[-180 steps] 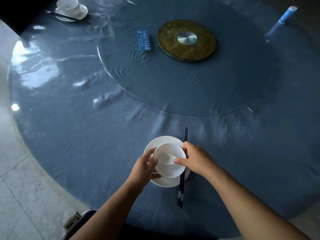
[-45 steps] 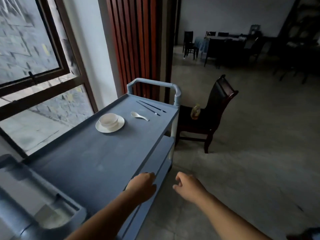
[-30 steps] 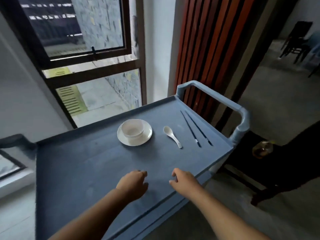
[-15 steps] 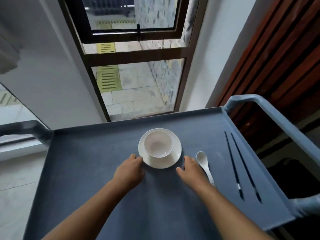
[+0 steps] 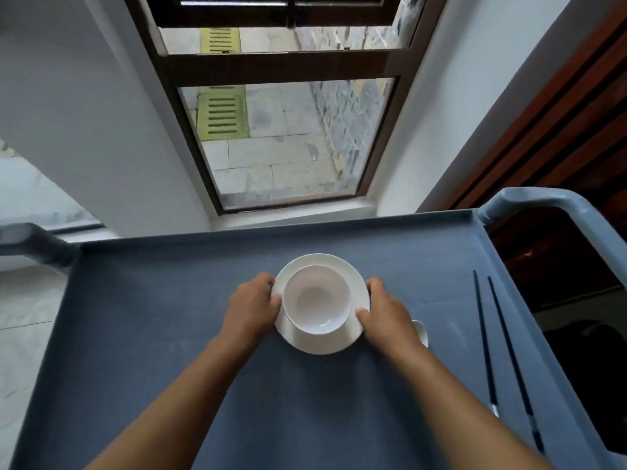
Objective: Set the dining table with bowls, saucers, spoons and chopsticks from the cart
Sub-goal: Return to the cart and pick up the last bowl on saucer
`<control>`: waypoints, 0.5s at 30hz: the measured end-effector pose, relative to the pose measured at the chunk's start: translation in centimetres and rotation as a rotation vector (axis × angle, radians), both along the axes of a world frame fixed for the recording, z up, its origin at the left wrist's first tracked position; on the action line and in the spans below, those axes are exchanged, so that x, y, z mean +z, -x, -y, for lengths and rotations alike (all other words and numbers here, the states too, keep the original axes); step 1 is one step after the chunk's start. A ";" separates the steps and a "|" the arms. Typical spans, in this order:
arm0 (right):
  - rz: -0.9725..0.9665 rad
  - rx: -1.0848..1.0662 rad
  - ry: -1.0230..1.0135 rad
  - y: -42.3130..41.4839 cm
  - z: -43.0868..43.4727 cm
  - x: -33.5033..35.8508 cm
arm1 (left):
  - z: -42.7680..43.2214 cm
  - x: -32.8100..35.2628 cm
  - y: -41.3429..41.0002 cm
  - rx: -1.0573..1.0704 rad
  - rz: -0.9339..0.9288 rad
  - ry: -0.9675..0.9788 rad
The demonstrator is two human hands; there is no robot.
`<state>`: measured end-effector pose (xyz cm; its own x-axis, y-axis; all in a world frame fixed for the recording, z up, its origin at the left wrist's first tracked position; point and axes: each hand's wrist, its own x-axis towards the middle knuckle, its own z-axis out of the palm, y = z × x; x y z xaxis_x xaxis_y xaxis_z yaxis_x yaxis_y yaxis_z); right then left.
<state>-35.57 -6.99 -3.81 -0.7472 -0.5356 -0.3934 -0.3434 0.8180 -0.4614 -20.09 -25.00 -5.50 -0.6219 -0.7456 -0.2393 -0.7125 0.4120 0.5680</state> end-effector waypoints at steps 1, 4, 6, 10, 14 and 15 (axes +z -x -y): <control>0.004 0.001 0.013 0.0 0.0 0.0 | -0.1 -0.2 0.1 0.005 0.007 0.009; 0.046 -0.004 0.065 0.0 -0.3 0.1 | 0.0 -0.5 0.1 0.027 -0.003 -0.010; 0.069 -0.004 0.110 0.0 -0.7 0.4 | 0.2 -0.5 0.0 0.048 -0.046 -0.082; 0.070 -0.022 0.185 0.0 -2.1 1.5 | -1.2 0.4 -0.5 0.165 -0.212 -0.363; 0.084 -0.023 0.257 -0.7 -4.6 2.6 | -4.0 2.6 -1.0 0.250 -0.351 -0.653; 0.093 -0.024 0.276 -1.1 -5.3 2.8 | -4.7 3.0 -1.1 0.256 -0.376 -0.693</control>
<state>-34.51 -1.64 -0.98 -0.7283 -0.6148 -0.3025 -0.2716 0.6643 -0.6964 -18.98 -20.27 -2.51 -0.5832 -0.6347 -0.5070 -0.4489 -0.2684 0.8523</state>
